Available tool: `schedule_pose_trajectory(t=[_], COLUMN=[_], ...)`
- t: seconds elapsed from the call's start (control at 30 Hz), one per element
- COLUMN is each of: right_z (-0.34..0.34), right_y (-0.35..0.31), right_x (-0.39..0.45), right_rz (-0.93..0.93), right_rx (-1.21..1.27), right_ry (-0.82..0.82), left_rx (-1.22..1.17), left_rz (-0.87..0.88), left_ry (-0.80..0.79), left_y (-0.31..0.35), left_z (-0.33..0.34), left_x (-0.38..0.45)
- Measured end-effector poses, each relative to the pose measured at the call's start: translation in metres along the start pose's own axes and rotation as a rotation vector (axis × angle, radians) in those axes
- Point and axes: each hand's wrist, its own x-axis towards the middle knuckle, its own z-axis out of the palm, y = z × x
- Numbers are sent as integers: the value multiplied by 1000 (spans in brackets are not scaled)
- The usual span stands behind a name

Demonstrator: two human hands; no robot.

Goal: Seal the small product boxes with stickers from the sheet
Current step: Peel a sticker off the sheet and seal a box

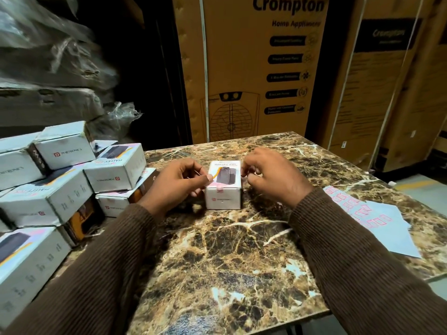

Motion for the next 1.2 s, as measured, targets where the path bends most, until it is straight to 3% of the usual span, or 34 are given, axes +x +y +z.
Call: schedule_pose_trajectory(t=[0.27,0.4,0.57,0.67,0.93,1.07,1.2], right_z=[-4,-20,-50,-59,-60,-64,-55], right_y=[-7,-16,-5,34,184,236,269], right_x=[-4,-2,-1,2,11,36,73], right_rz=[282,232,163,221,422,479,527], right_rx=[609,487,246,226,594,755,729], right_ry=[29,-198,-238,-174,92,145,127], left_rx=[-66,-26,50,97,-30,-71,-110], left_rz=[-79,-55,27,95,53,0,-41], left_ry=[54,88,142,126,-12,-31,-45], left_y=[8,5,19,31,42,41,26], left_z=[16,18,45,79,187,228,251], left_x=[-15,-20,-16,2,101,158,212])
